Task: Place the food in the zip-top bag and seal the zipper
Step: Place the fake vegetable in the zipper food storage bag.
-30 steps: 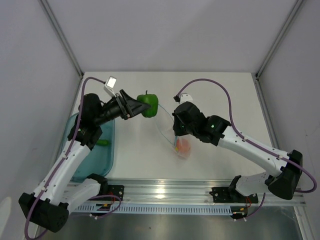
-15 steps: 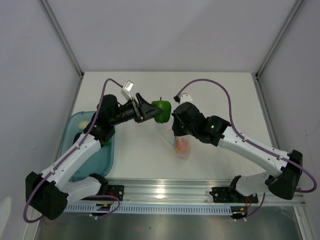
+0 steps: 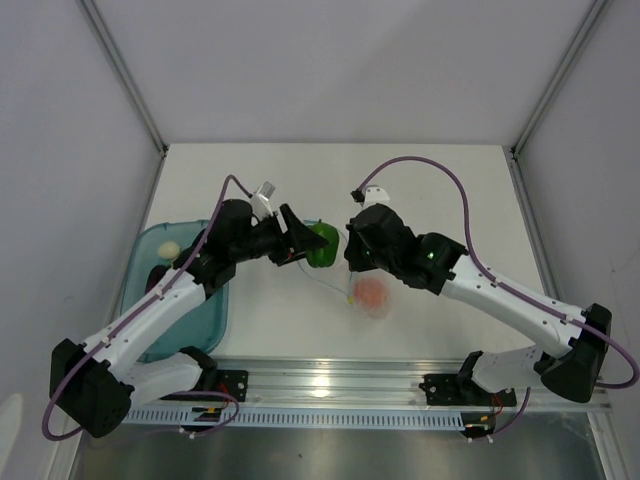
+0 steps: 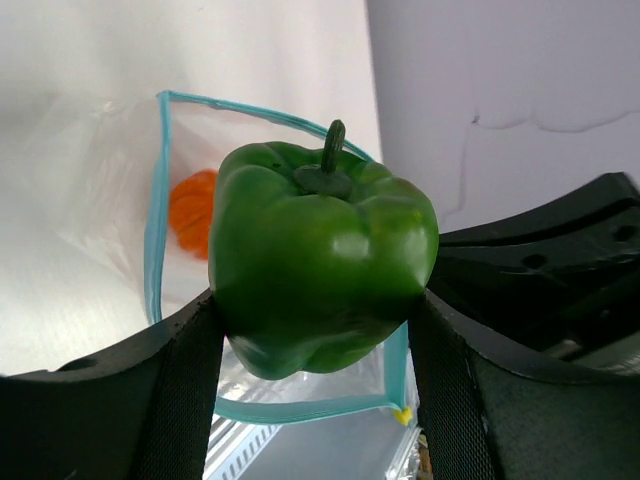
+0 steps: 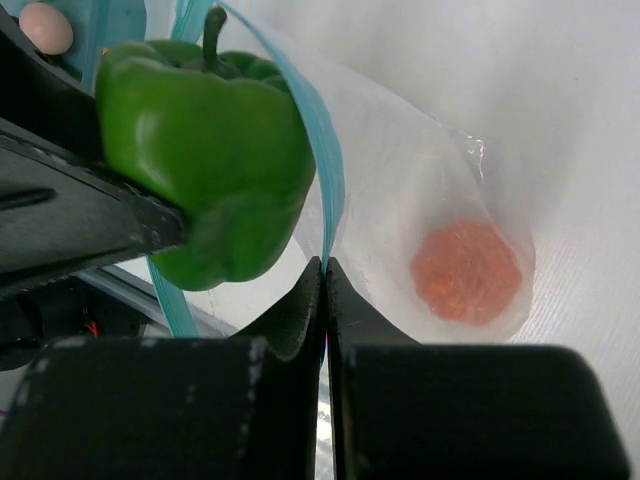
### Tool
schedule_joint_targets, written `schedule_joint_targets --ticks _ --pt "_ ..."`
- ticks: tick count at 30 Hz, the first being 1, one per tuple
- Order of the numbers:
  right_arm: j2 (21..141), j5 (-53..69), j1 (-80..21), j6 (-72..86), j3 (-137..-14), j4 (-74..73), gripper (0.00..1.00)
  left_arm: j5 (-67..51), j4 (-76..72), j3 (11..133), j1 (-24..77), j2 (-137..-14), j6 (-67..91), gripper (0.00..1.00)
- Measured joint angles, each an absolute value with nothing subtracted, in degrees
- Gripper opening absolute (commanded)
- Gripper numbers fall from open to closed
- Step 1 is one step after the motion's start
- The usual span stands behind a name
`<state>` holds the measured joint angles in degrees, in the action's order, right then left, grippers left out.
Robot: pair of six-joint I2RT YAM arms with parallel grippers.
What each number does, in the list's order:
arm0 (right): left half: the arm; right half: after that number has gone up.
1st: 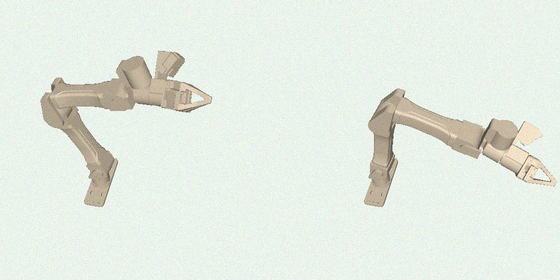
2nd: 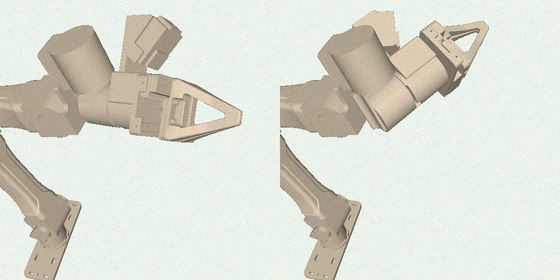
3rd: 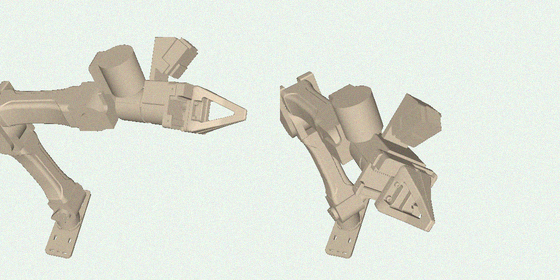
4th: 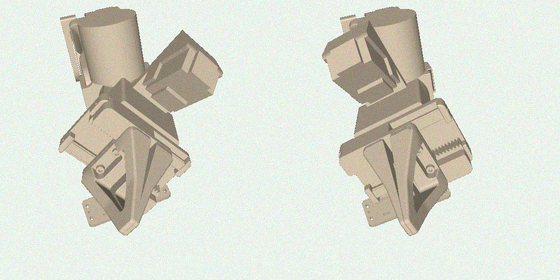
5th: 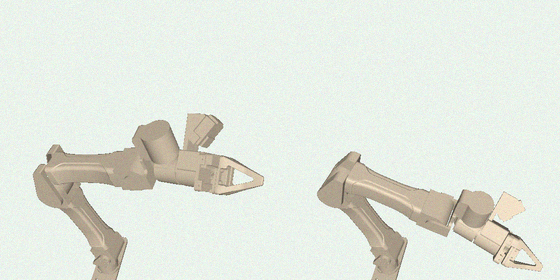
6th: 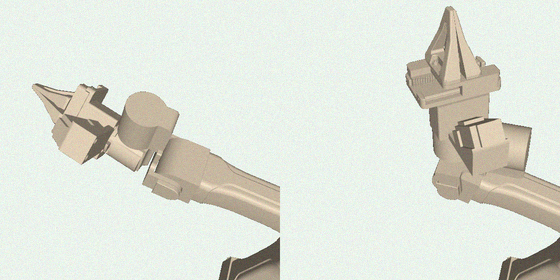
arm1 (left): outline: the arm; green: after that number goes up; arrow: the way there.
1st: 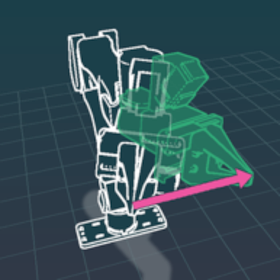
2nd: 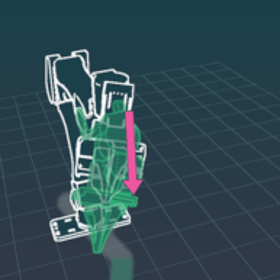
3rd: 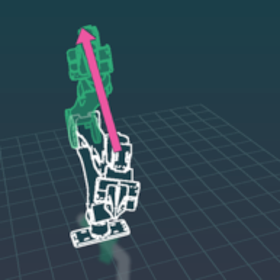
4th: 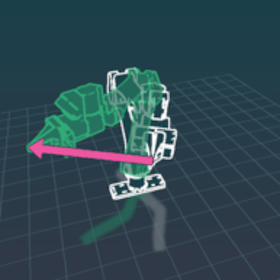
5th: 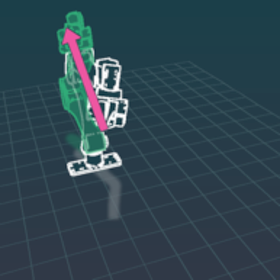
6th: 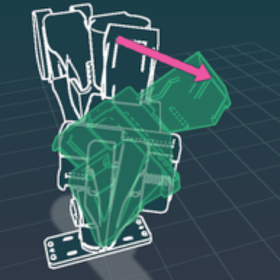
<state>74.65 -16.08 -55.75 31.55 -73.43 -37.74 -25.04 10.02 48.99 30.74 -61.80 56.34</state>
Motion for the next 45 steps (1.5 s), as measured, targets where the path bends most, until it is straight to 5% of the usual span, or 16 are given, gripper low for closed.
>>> schedule_joint_targets --ticks 11,18,36,45 --pt "74.39 -18.0 -56.14 31.55 -73.41 -37.76 0.0 -16.1 22.41 54.02 36.18 -62.5 50.68 0.05" --pt "74.37 -18.02 -56.18 31.55 -73.41 -37.76 0.0 -16.16 24.08 56.29 37.34 -65.6 47.62 0.99" --pt "73.01 -18.17 -56.21 31.51 -71.99 -37.76 0.0 -1.58 27.66 58.54 36.64 -49.71 43.11 1.0" --pt "72.14 -18.85 -56.18 31.29 -70.89 -37.85 0.0 4.6 36.73 59.79 23.27 -48.03 42.46 1.0"
